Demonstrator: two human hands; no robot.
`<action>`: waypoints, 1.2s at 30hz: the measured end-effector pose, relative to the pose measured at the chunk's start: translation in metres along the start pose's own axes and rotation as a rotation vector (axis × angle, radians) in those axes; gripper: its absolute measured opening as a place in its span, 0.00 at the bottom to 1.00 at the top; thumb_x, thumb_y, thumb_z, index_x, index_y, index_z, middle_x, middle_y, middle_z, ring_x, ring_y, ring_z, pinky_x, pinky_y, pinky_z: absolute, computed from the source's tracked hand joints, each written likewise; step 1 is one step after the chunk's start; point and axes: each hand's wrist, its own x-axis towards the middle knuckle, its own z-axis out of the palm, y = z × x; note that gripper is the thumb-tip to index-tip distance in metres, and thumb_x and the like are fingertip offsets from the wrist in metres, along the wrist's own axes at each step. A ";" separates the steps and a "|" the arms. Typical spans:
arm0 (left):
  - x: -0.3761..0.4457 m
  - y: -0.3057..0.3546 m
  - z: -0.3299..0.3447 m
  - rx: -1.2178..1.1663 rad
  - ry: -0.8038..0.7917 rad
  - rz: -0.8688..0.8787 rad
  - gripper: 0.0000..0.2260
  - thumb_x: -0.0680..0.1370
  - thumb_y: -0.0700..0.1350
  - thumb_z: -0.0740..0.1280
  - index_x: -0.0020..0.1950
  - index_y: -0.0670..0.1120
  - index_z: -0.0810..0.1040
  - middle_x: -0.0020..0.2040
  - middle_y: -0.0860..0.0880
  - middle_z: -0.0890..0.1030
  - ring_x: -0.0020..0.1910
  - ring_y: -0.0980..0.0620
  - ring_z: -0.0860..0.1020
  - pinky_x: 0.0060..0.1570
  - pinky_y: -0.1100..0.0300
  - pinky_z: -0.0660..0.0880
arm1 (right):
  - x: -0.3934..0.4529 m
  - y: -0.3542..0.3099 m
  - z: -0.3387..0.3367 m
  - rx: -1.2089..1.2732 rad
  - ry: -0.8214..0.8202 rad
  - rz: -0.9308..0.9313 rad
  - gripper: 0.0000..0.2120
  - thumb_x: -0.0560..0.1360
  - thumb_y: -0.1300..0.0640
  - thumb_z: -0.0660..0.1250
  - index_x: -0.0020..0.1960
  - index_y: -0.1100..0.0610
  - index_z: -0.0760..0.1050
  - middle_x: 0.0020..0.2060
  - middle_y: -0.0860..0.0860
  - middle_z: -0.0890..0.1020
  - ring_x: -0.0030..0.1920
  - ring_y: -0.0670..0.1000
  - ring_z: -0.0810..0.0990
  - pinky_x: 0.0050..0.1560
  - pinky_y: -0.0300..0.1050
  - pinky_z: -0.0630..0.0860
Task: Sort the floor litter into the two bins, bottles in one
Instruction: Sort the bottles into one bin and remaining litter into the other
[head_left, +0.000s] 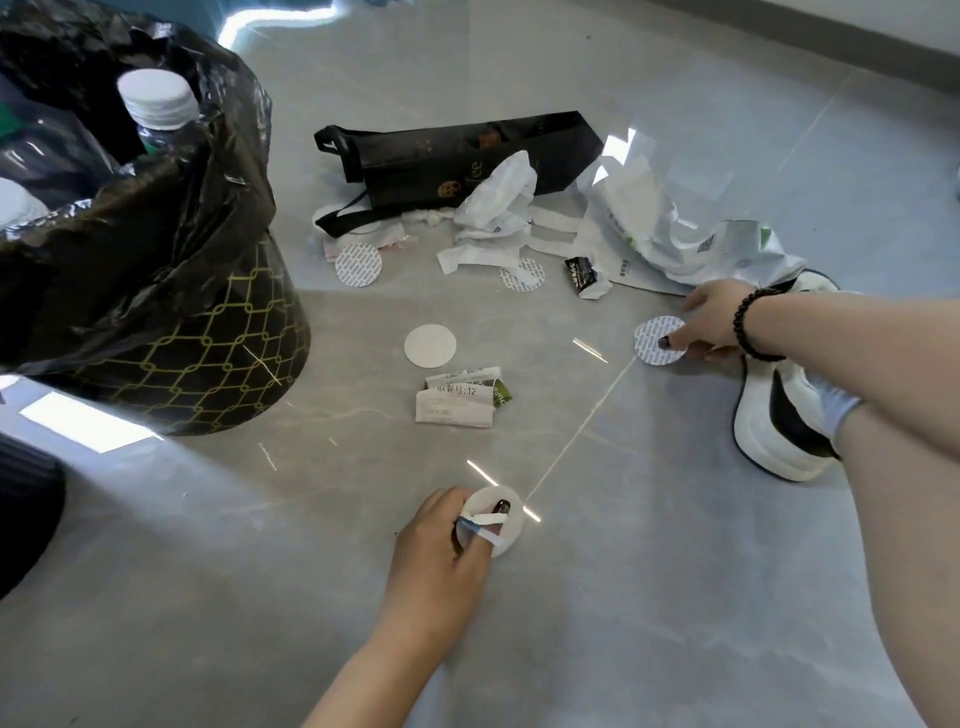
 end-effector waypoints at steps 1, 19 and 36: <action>0.000 -0.001 0.001 -0.007 -0.003 -0.006 0.14 0.75 0.40 0.68 0.35 0.57 0.72 0.34 0.64 0.74 0.31 0.63 0.70 0.32 0.70 0.65 | 0.001 0.002 0.000 -0.017 -0.026 0.021 0.27 0.68 0.62 0.76 0.63 0.66 0.72 0.33 0.58 0.79 0.32 0.55 0.76 0.27 0.41 0.74; -0.003 0.013 -0.013 -0.143 -0.023 -0.062 0.08 0.76 0.42 0.69 0.38 0.53 0.78 0.31 0.59 0.75 0.29 0.61 0.68 0.31 0.70 0.65 | -0.016 -0.014 0.044 -0.368 -0.017 -0.320 0.19 0.63 0.59 0.78 0.46 0.53 0.70 0.44 0.52 0.77 0.44 0.53 0.75 0.43 0.44 0.74; -0.018 0.066 -0.175 0.327 -0.005 -0.192 0.08 0.78 0.50 0.65 0.42 0.48 0.78 0.33 0.52 0.75 0.33 0.53 0.72 0.31 0.61 0.66 | -0.219 -0.077 0.116 0.204 -0.396 -0.569 0.10 0.75 0.66 0.66 0.51 0.53 0.70 0.25 0.43 0.80 0.24 0.46 0.78 0.24 0.35 0.70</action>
